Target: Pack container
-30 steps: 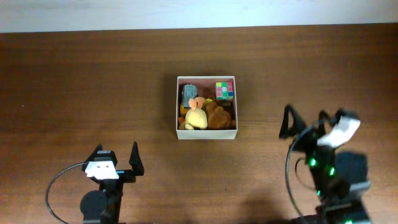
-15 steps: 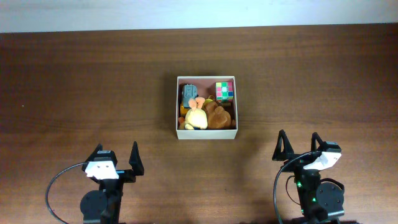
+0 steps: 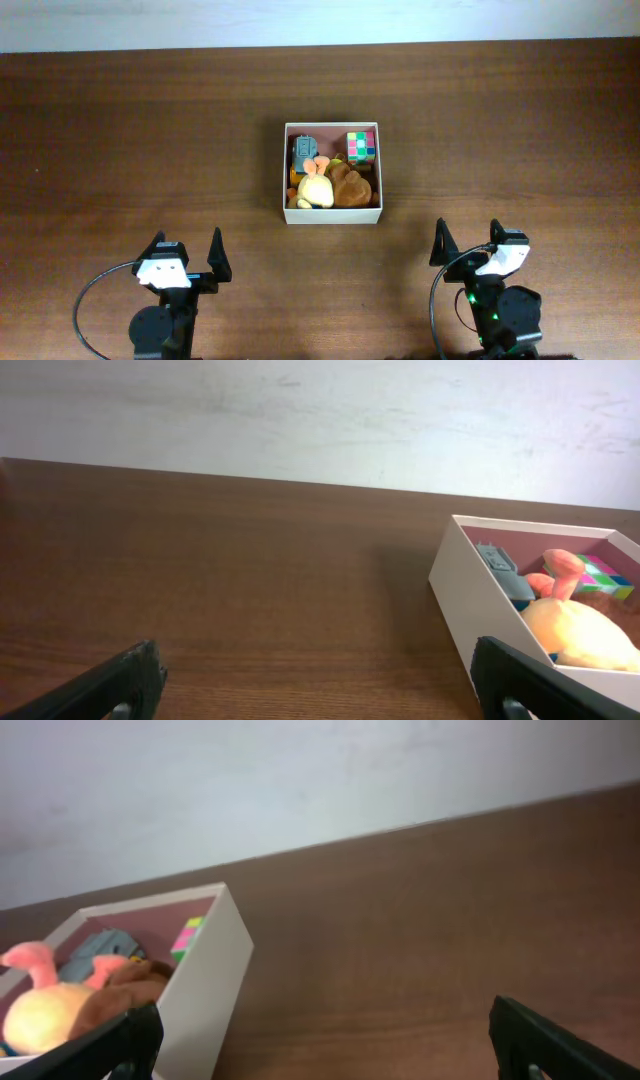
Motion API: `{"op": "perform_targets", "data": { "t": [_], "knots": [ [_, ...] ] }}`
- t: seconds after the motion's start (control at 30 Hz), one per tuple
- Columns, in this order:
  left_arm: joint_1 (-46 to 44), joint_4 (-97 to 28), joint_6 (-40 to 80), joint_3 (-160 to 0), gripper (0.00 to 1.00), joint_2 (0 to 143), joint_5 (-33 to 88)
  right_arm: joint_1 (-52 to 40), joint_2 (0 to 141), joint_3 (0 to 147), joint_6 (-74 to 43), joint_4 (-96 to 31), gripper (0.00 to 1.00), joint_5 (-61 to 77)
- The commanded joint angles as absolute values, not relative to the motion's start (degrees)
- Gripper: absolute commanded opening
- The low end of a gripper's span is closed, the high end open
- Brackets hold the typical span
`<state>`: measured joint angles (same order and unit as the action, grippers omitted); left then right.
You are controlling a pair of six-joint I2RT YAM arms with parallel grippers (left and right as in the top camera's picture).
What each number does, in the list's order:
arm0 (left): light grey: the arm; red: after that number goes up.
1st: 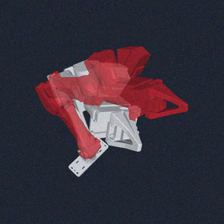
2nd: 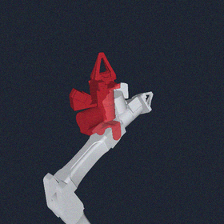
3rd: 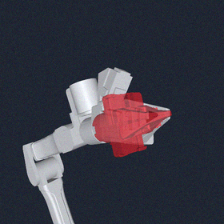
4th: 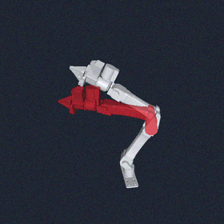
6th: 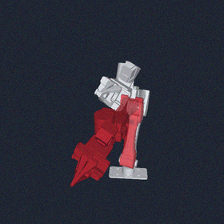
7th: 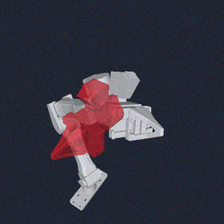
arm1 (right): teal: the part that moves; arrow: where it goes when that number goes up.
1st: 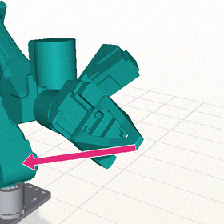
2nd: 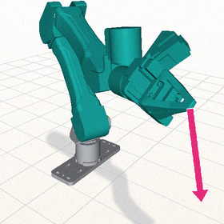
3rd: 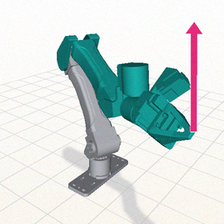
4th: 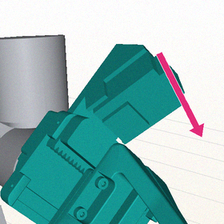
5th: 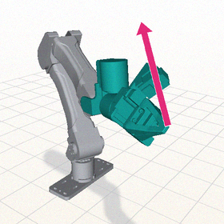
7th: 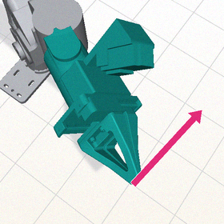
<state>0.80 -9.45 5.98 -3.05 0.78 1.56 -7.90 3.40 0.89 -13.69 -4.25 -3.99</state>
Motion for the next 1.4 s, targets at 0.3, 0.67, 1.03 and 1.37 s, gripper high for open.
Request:
{"op": "perform_targets", "data": {
  "t": [0.3, 0.67, 1.03, 1.37],
  "knots": [
    [1.0, -9.2, 5.0, -2.7, 1.00, 0.3, 2.2, -8.3, 0.2, 0.3, -11.4, -4.5, 0.99, -2.2],
    [1.0, -9.2, 5.1, -2.7, 0.99, 0.3, 2.2, -7.0, 0.2, 0.3, -11.4, -4.5, 0.99, -2.2],
    [1.0, -9.2, 5.0, -2.7, 1.00, 0.3, 2.2, -7.0, 0.2, 0.3, -11.4, -4.5, 0.99, -2.1],
    [1.0, -9.2, 5.0, -2.7, 1.00, 0.3, 2.2, -7.0, 0.2, 0.3, -11.4, -4.5, 0.99, -2.2]
  ]
}}
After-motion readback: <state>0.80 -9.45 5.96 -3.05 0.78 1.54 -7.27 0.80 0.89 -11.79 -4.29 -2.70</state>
